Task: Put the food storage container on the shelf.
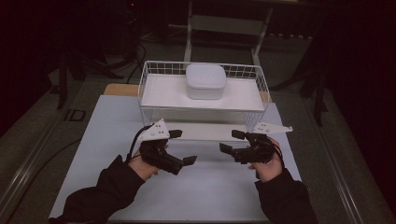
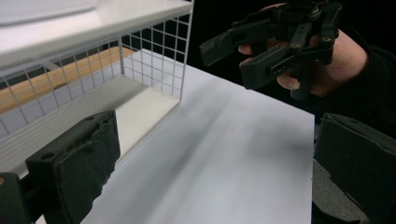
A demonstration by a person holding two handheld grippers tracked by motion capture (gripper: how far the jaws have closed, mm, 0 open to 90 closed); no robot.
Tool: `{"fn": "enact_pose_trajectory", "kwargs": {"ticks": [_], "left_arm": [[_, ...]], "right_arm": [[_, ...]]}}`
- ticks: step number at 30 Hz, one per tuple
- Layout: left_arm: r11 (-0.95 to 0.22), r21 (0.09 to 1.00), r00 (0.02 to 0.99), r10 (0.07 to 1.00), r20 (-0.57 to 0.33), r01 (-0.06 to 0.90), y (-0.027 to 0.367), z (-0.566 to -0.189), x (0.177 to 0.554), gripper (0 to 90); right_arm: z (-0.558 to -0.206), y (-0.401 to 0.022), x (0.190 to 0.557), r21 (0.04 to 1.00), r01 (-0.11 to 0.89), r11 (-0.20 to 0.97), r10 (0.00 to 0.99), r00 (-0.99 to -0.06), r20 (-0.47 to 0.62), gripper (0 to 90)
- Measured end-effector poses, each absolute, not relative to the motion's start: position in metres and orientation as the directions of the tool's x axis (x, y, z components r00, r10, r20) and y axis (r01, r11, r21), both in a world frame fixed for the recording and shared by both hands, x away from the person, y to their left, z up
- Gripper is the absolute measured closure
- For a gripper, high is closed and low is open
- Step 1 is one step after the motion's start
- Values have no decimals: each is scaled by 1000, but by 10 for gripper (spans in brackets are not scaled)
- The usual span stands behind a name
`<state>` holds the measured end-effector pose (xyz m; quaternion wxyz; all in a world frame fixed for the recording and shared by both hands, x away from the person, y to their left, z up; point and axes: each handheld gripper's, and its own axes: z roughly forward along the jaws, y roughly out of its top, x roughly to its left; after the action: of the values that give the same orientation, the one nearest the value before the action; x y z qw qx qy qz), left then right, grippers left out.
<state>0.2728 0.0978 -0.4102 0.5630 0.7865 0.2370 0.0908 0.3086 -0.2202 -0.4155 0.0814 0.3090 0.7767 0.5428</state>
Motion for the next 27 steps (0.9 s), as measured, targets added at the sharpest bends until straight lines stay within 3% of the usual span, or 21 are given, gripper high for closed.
{"fn": "enact_pose_trajectory", "kwargs": {"ticks": [12, 27], "left_arm": [[-293, 916, 878, 466, -113, 273, 102, -440, 258, 1], [-307, 899, 843, 527, -113, 312, 128, -481, 253, 1]], "right_arm": [[-447, -229, 295, 878, 405, 253, 564, -799, 206, 194], [-486, -257, 270, 866, 397, 304, 586, -794, 158, 182]]}}
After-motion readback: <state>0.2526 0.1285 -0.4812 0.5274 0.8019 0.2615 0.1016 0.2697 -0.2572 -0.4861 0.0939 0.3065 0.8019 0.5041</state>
